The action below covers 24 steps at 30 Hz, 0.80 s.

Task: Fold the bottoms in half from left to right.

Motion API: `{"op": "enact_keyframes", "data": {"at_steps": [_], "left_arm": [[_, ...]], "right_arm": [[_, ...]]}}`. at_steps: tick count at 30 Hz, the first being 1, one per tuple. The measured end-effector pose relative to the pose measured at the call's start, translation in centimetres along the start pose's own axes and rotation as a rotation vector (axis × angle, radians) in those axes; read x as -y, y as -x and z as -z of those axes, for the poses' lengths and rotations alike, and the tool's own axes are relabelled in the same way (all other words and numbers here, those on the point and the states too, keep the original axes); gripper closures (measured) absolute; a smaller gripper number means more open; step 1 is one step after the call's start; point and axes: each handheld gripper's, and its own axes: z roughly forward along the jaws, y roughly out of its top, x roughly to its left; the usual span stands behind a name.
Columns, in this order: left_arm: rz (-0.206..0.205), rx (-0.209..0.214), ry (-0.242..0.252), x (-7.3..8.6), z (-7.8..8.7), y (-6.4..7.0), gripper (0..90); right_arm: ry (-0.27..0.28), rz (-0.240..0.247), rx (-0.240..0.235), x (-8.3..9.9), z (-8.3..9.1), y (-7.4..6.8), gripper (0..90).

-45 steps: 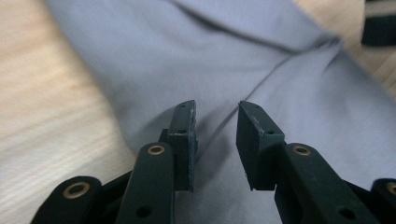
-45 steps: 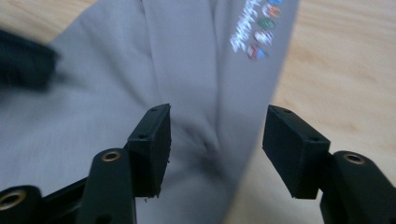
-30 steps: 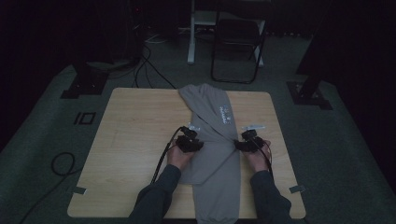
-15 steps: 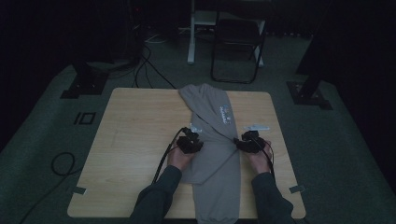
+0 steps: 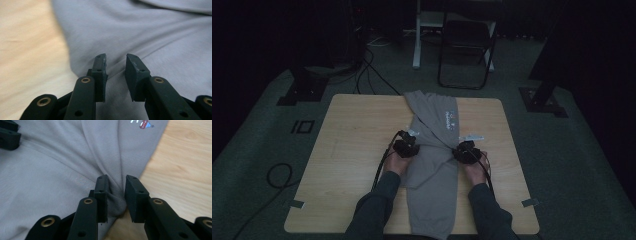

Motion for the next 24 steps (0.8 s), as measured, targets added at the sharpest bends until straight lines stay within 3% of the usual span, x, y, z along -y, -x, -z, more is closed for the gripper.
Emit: {"op": "enact_keyframes", "data": {"at_steps": [2,3,4,8,11,13,15,16,17,19,20,21,24], "left_arm": [[0.000,0.000,0.000,0.0,0.0,0.0,70.0],[-0.016,-0.065,-0.015,-0.4,-0.2,-0.1,70.2],[-0.004,-0.073,-0.026,-0.6,-0.3,-0.3,70.2],[0.016,-0.057,-0.021,-0.2,-0.1,-0.5,70.4],[0.030,0.006,-0.011,0.7,0.7,-0.5,70.3],[0.015,-0.001,0.000,1.1,0.9,-0.2,70.2],[-0.002,-0.010,0.008,1.3,1.1,0.1,70.2],[-0.017,-0.011,0.008,1.6,1.5,0.4,65.3],[-0.012,0.020,0.012,1.8,2.0,0.3,63.1],[-0.008,0.043,0.043,2.1,3.0,0.0,60.5],[-0.008,0.043,0.043,2.1,3.0,0.0,59.7],[0.009,0.052,0.079,2.6,4.4,-0.8,57.7],[0.038,0.040,0.085,3.3,6.0,-2.7,55.1]], "right_arm": [[0.001,-0.001,-0.006,-0.3,-0.3,-0.3,72.4],[0.001,0.006,0.000,-0.8,-0.9,-1.1,71.9],[0.001,0.013,0.007,-1.0,-1.1,-1.3,71.3],[-0.011,0.009,0.028,-1.3,-1.3,-1.4,63.0],[-0.011,-0.042,0.053,-1.0,-0.9,0.2,59.3],[-0.010,-0.071,0.071,-0.7,-0.5,1.0,57.0],[-0.010,-0.071,0.071,-0.7,-0.5,1.0,57.0],[-0.021,-0.090,0.114,-0.5,-0.1,1.3,57.5],[-0.020,-0.091,0.113,-0.5,0.0,1.3,57.2],[-0.002,-0.090,0.090,-0.3,0.6,1.4,55.2],[-0.002,-0.090,0.090,-0.3,0.6,1.4,55.2],[0.025,-0.070,0.066,-0.1,1.3,1.2,53.4],[0.037,-0.034,0.037,0.5,2.4,0.9,52.4]]}}
